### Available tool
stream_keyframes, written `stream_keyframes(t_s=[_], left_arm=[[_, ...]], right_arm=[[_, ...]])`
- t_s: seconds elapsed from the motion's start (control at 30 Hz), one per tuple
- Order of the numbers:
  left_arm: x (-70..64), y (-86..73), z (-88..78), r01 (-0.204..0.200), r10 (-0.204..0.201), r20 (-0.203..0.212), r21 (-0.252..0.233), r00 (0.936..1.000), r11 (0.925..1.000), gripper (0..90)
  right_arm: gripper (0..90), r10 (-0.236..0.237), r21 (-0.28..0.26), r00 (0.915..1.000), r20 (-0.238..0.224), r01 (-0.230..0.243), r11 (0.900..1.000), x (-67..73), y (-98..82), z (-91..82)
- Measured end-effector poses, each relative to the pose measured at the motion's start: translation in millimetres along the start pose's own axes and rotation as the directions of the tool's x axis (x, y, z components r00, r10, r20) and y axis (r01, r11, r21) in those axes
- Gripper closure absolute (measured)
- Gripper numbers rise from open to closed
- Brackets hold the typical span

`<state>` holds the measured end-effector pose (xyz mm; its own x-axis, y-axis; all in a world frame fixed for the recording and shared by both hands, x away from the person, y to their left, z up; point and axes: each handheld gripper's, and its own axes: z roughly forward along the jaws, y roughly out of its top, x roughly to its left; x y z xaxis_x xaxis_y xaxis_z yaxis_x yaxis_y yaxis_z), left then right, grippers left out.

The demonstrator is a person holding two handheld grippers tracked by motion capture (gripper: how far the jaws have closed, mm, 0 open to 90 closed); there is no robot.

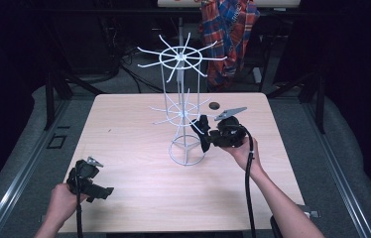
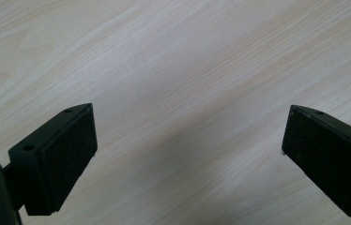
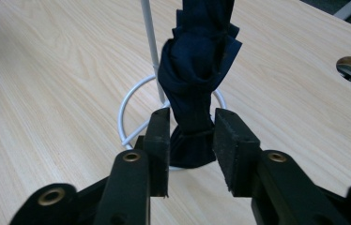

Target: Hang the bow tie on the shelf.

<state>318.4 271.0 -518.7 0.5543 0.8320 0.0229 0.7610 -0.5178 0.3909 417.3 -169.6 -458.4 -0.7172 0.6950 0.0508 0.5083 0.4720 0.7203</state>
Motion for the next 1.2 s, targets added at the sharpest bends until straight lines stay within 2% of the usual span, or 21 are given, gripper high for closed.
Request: stream_keyframes(t_s=[0.1,0.23,0.43,0.63,0.77,0.97,1.2], left_arm=[[-0.7,2.7,1.1,-0.003,0.003,0.004,0.0,1.0,1.0,3.7],[-1.6,7.4,2.7,-0.015,0.015,0.009,-0.002,0.9999,0.9999,3.7],[-5.8,17.1,6.5,-0.046,0.046,0.021,-0.006,0.9987,0.9989,3.6],[-8.7,24.6,9.6,-0.063,0.063,0.03,-0.013,0.9976,0.998,3.6],[-10.5,27.2,10.7,-0.077,0.077,0.041,-0.009,0.9962,0.997,3.6],[-9.6,26.4,8.7,-0.073,0.074,0.036,-0.019,0.9966,0.9971,3.6],[-11.5,31.2,10.7,-0.086,0.087,0.046,-0.024,0.9952,0.996,3.6]], right_arm=[[61.8,0.018,0.006,0.9998,0.004,-0.018,1.0,0.3,0.5,-5.0],[51.5,0.016,-0.003,0.9998,0.008,-0.016,1.0,3.1,-0.7,-12.4],[30.7,0.018,0.008,0.9981,0.059,-0.018,1.0,4.5,-6.7,-24.3],[16.4,0.005,0.019,0.9951,0.098,-0.007,1.0,2.5,-16.2,-37.0],[14.4,0.004,0.032,0.9929,0.119,-0.008,0.999,0.0,-21.9,-43.3],[12.3,0.024,0.038,0.9902,0.137,-0.03,0.999,-5.5,-29.4,-51.4],[10.2,0.041,0.059,0.987,0.155,-0.051,0.997,-9.8,-37.0,-54.3]])
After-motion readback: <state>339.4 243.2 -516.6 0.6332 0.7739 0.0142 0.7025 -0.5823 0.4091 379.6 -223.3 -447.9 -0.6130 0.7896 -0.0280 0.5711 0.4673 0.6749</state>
